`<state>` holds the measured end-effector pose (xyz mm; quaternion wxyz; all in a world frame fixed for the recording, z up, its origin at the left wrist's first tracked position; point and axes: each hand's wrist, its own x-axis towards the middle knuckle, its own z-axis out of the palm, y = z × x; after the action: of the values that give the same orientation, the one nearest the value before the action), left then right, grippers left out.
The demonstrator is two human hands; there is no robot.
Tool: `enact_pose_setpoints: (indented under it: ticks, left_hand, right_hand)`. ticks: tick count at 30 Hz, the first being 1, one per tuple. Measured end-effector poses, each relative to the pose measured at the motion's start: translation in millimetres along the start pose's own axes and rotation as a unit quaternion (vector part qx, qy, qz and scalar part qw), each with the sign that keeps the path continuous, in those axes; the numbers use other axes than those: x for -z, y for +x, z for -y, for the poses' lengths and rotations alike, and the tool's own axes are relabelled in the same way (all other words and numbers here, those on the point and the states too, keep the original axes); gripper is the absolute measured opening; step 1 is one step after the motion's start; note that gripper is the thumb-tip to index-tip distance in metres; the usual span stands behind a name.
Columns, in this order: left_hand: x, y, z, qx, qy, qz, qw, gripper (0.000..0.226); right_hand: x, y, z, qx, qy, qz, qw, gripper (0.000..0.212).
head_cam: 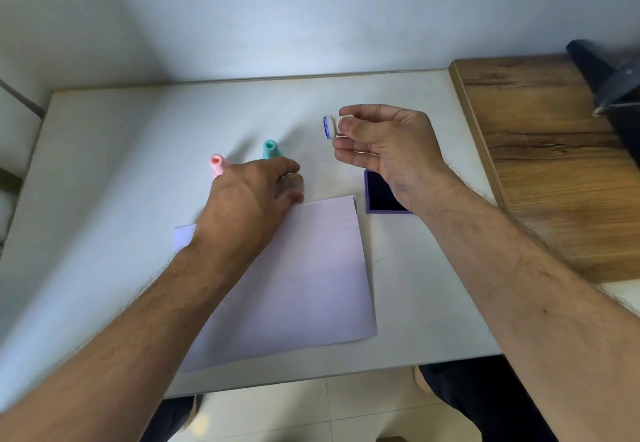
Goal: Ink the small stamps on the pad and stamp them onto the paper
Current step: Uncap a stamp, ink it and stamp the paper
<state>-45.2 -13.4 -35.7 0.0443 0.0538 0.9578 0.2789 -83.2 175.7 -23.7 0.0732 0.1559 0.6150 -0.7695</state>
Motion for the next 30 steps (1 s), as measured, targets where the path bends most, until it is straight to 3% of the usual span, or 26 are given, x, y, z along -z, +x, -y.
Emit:
enact_pose_setpoints:
  ticks: [6,9,15,21,24,26,28,30]
  left_hand:
    - [-2.1,2.2,-0.4,-0.016,0.005,-0.055,0.998,0.023]
    - [-0.2,1.5,-6.5,-0.042,-0.024,-0.088,0.995,0.021]
    - [1.7,-2.4,-17.2,-0.067,-0.063,-0.114,0.989,0.019]
    - [2.2,-4.8,-24.5,-0.073,-0.065,-0.113,0.989,0.019]
    - [1.4,-5.6,-26.5,-0.061,-0.073,-0.104,0.99,0.019]
    - [0.8,-6.7,-28.8,-0.054,-0.081,-0.098,0.99,0.019]
    - [0.4,-7.6,-31.4,-0.056,-0.08,-0.09,0.991,0.02]
    - [0.9,-8.0,-32.8,-0.062,-0.072,-0.085,0.992,0.02]
  right_hand:
    - [1.9,-3.1,-1.1,-0.01,-0.001,0.001,1.0,0.017]
    - [4.3,-8.2,-0.8,-0.062,0.07,0.029,0.995,0.018]
    - [9.1,-20.1,-0.7,-0.135,0.248,0.148,0.948,0.025]
    - [13.4,-27.1,0.5,-0.133,0.247,0.161,0.946,0.023]
    - [16.5,-28.0,4.1,-0.08,0.107,0.058,0.989,0.015]
    - [24.2,-30.5,7.5,0.022,-0.148,-0.057,0.987,0.013]
    - [34.9,-34.2,11.5,0.134,-0.395,-0.124,0.9,0.012]
    - [42.5,-40.1,15.2,0.164,-0.523,-0.123,0.827,0.014]
